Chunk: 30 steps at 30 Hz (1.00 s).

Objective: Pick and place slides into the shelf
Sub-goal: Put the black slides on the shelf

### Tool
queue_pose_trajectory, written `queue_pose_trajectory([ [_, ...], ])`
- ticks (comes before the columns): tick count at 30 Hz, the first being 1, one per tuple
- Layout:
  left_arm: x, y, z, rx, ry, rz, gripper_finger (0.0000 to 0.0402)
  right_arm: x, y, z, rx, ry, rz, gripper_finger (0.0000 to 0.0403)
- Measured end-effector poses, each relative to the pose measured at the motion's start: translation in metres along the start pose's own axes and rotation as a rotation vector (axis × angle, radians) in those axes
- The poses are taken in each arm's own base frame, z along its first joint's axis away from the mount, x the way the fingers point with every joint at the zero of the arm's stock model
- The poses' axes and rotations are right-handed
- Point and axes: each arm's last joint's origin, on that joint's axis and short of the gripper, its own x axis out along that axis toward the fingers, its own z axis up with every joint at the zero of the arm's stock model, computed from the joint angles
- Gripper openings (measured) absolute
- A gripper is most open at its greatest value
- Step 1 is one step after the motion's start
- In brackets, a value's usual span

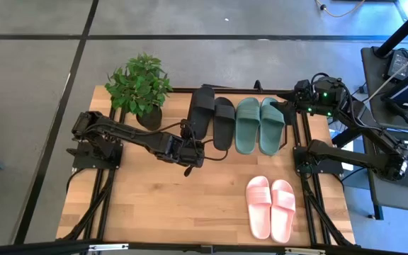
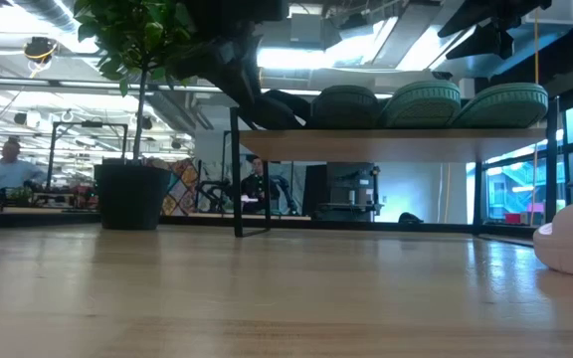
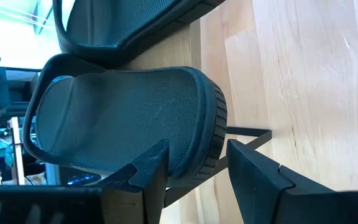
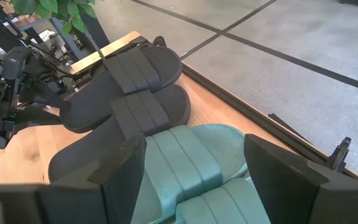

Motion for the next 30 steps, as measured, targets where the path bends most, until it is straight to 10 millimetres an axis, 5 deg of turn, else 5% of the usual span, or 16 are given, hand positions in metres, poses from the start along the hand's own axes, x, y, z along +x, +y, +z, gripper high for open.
queue_pose_trajectory([
  [30, -0.0002, -0.0014, 0.0002, -0.001, -0.007, -0.035, 0.0153, 0.0000, 0.0000, -0.0001, 0.001, 0.001, 0.000, 0.0271],
])
